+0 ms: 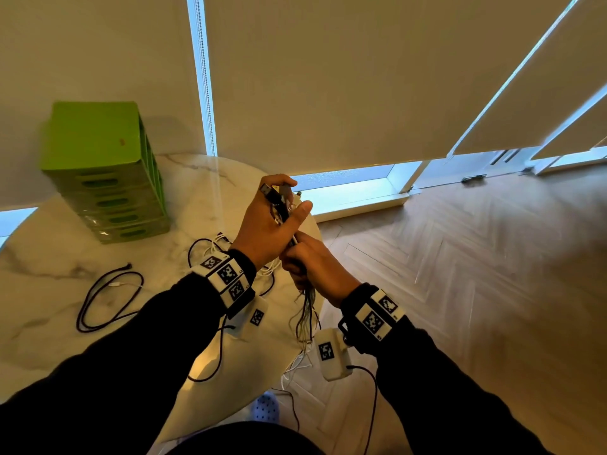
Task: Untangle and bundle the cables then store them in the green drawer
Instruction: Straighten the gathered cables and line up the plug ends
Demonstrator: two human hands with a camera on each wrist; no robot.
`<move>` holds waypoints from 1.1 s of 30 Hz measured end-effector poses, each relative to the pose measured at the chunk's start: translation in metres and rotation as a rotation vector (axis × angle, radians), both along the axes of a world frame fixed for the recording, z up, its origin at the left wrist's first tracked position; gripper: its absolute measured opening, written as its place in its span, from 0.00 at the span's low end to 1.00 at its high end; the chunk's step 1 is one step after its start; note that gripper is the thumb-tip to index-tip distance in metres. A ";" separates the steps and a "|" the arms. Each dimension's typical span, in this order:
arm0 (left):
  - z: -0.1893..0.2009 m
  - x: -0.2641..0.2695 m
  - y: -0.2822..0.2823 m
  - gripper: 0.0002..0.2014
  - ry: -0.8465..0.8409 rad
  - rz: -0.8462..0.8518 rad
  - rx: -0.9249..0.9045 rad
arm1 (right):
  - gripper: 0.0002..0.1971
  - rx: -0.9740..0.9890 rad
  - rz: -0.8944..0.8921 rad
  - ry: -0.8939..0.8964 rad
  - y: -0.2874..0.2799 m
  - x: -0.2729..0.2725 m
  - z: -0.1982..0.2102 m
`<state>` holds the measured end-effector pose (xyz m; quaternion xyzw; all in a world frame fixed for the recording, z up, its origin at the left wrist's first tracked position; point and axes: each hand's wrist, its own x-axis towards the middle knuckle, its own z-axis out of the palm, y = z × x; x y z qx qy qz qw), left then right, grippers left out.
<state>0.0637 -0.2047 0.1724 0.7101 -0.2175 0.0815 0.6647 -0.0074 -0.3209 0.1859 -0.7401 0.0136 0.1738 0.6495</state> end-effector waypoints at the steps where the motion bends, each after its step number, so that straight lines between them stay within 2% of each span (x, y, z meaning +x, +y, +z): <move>1: -0.001 -0.001 -0.001 0.16 0.016 0.023 -0.010 | 0.09 -0.009 0.001 -0.004 0.001 -0.001 0.000; 3: -0.004 -0.001 -0.001 0.12 0.018 0.047 0.009 | 0.09 -0.109 0.010 -0.036 0.000 0.000 -0.002; 5: -0.005 -0.002 -0.001 0.10 -0.021 0.032 0.057 | 0.10 -0.310 0.030 -0.097 -0.003 0.002 -0.005; 7: -0.006 -0.003 -0.002 0.14 -0.030 0.032 0.056 | 0.12 -0.438 0.048 -0.137 -0.006 0.006 -0.007; 10: 0.001 -0.006 -0.010 0.18 0.144 0.035 -0.103 | 0.14 -0.468 0.009 -0.182 -0.008 0.010 -0.010; 12: 0.005 -0.006 -0.014 0.28 0.302 0.004 -0.292 | 0.13 -0.372 -0.068 -0.216 -0.008 0.011 -0.012; 14: 0.002 -0.005 -0.013 0.45 0.448 -0.051 -0.410 | 0.13 -0.315 -0.140 -0.261 -0.009 0.011 -0.011; 16: -0.006 -0.008 -0.008 0.52 0.557 -0.154 -0.313 | 0.15 -0.294 -0.168 -0.314 -0.010 0.013 -0.009; 18: -0.011 -0.014 -0.006 0.47 0.594 -0.308 -0.156 | 0.15 -0.312 -0.153 -0.343 -0.011 0.015 -0.009; 19: -0.012 -0.016 -0.006 0.40 0.590 -0.353 -0.123 | 0.15 -0.330 -0.124 -0.328 -0.012 0.016 -0.010; 21: -0.008 -0.014 -0.005 0.25 0.571 -0.347 -0.119 | 0.13 -0.291 -0.035 -0.234 -0.012 0.016 -0.010; 23: 0.000 -0.013 -0.003 0.18 0.523 -0.332 -0.067 | 0.11 -0.148 0.030 -0.120 -0.013 0.013 -0.008; 25: 0.006 -0.013 0.002 0.22 0.469 -0.326 0.043 | 0.10 -0.053 0.052 -0.065 -0.018 0.013 -0.011; 27: 0.010 -0.012 0.008 0.26 0.451 -0.313 0.067 | 0.10 -0.103 0.108 -0.037 -0.023 0.013 -0.021; 30: 0.017 -0.002 0.022 0.21 0.591 -0.357 -0.100 | 0.14 -0.193 0.342 0.155 -0.021 0.008 -0.051; 33: 0.021 0.011 0.049 0.21 0.747 -0.394 -0.200 | 0.17 -0.341 0.625 0.367 -0.019 0.004 -0.086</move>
